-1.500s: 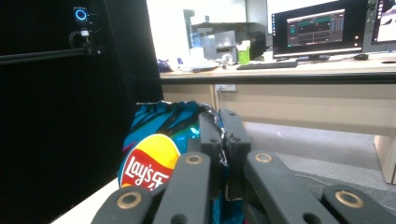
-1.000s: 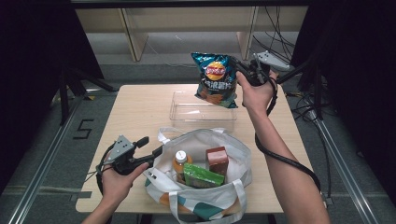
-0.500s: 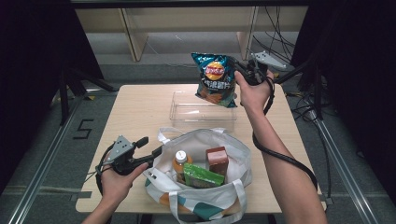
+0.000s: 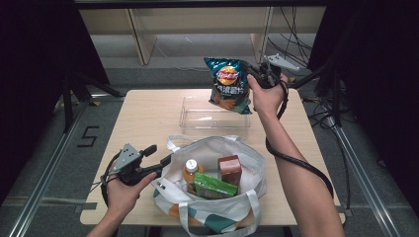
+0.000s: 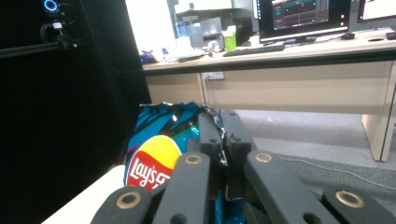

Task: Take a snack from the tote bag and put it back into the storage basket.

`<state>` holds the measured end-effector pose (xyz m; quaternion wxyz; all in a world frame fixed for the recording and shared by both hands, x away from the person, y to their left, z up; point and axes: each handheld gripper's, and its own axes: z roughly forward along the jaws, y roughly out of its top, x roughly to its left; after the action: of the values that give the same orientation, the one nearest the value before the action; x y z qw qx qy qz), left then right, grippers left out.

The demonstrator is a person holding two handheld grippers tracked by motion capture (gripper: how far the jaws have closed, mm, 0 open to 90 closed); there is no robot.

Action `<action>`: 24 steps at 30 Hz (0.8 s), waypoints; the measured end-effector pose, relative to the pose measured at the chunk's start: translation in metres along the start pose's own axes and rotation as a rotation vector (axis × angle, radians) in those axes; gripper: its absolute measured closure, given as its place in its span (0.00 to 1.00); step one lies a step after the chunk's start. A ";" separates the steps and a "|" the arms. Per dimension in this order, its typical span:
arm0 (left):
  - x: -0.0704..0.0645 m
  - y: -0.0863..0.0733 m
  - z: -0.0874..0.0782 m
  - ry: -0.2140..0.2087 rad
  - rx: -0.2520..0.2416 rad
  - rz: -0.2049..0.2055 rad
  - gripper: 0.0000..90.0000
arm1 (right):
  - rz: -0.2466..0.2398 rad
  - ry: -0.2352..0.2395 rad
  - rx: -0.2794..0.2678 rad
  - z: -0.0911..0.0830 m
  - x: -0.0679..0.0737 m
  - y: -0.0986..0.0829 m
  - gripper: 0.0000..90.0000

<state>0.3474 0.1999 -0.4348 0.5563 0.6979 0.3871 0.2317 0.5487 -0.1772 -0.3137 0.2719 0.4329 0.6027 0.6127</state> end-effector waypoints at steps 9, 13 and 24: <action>-0.001 0.000 0.000 -0.003 0.001 0.000 0.36 | 0.002 -0.016 0.016 0.003 -0.004 -0.005 0.99; -0.001 0.000 0.000 -0.002 0.000 0.001 0.36 | 0.004 -0.006 0.008 0.005 -0.005 -0.006 0.99; -0.001 0.000 0.001 -0.003 0.001 0.000 0.36 | -0.002 -0.001 0.011 0.011 -0.005 -0.007 0.99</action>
<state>0.3473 0.1989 -0.4349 0.5567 0.6984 0.3862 0.2305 0.5589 -0.1752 -0.3224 0.2706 0.4340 0.6064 0.6088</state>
